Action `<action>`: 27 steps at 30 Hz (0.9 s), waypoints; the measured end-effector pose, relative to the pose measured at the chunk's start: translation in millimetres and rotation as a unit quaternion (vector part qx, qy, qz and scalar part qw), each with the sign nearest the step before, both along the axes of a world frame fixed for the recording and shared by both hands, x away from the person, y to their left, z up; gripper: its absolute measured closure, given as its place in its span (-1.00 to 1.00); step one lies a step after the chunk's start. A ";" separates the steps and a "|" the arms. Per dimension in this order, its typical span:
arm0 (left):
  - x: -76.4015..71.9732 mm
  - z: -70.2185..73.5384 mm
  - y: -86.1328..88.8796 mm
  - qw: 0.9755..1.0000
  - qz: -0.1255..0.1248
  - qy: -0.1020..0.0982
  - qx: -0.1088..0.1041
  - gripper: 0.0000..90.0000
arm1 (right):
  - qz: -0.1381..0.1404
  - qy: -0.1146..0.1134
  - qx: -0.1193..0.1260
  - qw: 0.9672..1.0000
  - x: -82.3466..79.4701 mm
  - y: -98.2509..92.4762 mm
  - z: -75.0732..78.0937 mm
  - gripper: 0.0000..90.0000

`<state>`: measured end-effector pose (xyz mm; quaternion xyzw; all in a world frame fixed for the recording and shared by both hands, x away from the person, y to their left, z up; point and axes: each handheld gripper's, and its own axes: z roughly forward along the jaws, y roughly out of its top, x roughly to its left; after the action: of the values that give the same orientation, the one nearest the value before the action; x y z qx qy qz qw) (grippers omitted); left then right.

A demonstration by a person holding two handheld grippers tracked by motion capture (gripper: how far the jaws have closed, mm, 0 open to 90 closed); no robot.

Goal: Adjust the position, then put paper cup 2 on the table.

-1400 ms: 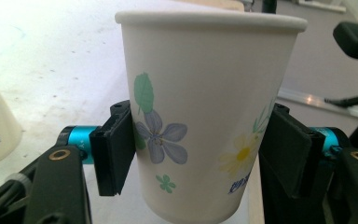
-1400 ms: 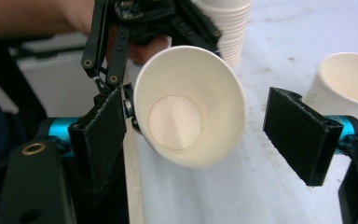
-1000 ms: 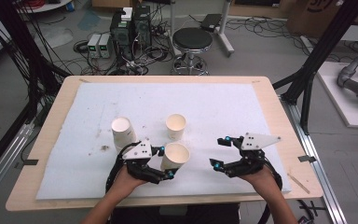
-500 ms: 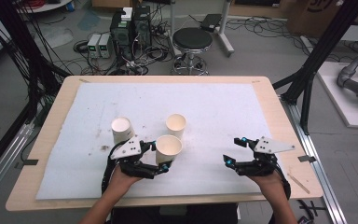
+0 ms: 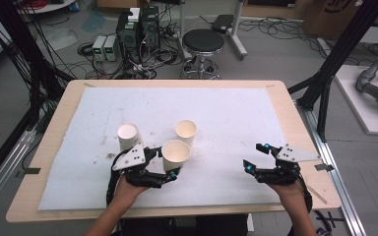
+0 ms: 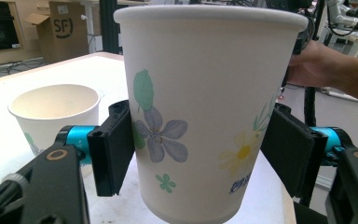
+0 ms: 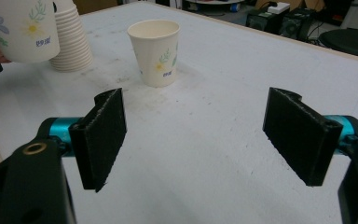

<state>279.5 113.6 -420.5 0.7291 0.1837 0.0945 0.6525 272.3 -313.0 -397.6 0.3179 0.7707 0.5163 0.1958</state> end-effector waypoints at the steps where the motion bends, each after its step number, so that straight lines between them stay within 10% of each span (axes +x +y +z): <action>1: 0.1 -0.1 -0.2 1.000 0.000 0.001 0.000 -0.34 | -0.001 -0.001 0.001 1.000 0.0 -0.2 -0.5 -0.51; 27: 10.6 -3.9 -19.8 1.000 -0.007 0.003 0.007 -0.34 | -0.019 -0.002 -0.007 1.000 -4.0 -8.7 -0.9 -0.51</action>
<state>290.1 93.7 -424.4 0.7352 0.1798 0.0895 0.6474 268.2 -321.7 -398.6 0.3304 0.7674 0.5080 0.2094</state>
